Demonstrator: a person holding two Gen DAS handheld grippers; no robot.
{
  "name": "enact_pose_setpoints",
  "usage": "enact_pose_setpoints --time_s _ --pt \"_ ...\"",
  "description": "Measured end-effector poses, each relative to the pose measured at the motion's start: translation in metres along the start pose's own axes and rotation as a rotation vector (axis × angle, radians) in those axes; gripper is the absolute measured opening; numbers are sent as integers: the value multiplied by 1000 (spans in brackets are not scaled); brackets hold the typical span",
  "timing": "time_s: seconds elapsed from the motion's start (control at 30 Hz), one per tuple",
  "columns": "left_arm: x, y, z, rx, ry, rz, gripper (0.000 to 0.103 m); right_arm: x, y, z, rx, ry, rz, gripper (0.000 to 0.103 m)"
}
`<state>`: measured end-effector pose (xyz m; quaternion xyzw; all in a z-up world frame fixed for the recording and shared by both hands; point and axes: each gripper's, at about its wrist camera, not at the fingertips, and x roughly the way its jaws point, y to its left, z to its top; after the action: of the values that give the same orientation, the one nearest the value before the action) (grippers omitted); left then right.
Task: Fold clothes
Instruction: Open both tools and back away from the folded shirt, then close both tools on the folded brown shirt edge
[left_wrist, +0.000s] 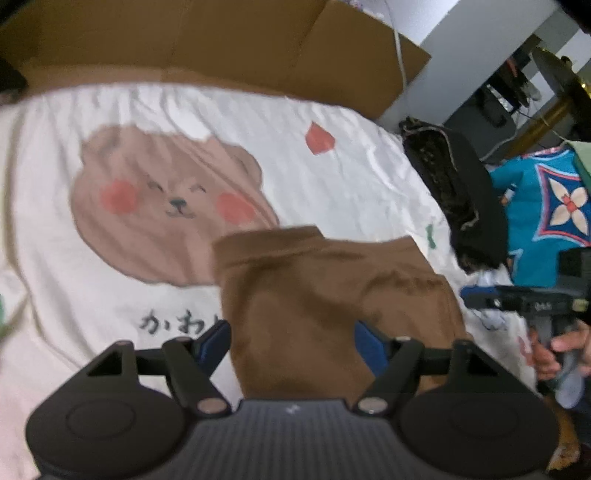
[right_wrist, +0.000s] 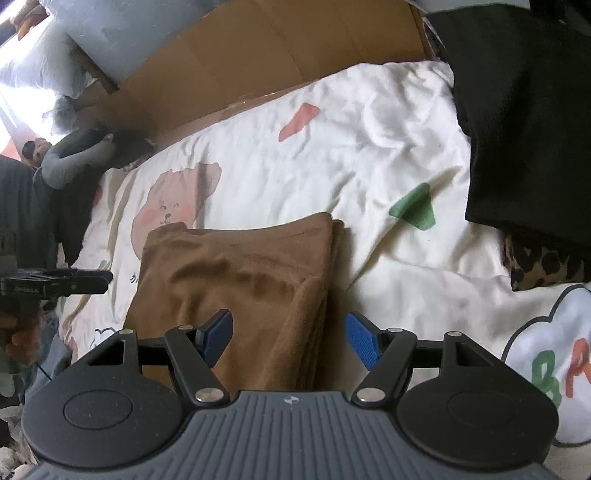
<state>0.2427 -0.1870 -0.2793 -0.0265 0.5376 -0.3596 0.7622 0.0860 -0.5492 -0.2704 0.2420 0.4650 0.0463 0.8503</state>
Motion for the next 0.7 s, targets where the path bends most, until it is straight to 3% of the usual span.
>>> enact_pose_setpoints --time_s 0.1,0.17,0.43,0.6,0.63,0.7 --pt "5 9 4 -19 -10 21 76 6 -12 2 46 -3 10 73" --pt "10 19 4 -73 -4 -6 76 12 -18 3 67 1 21 73" --pt "28 32 1 -117 24 -37 66 37 -19 7 53 34 41 73" --pt "32 34 -2 -115 36 -34 51 54 -23 8 83 61 39 72" --pt "31 33 -2 -113 31 -42 51 55 -23 8 87 60 45 66" --pt "29 33 -2 -112 24 -56 51 53 -22 10 83 64 52 36"
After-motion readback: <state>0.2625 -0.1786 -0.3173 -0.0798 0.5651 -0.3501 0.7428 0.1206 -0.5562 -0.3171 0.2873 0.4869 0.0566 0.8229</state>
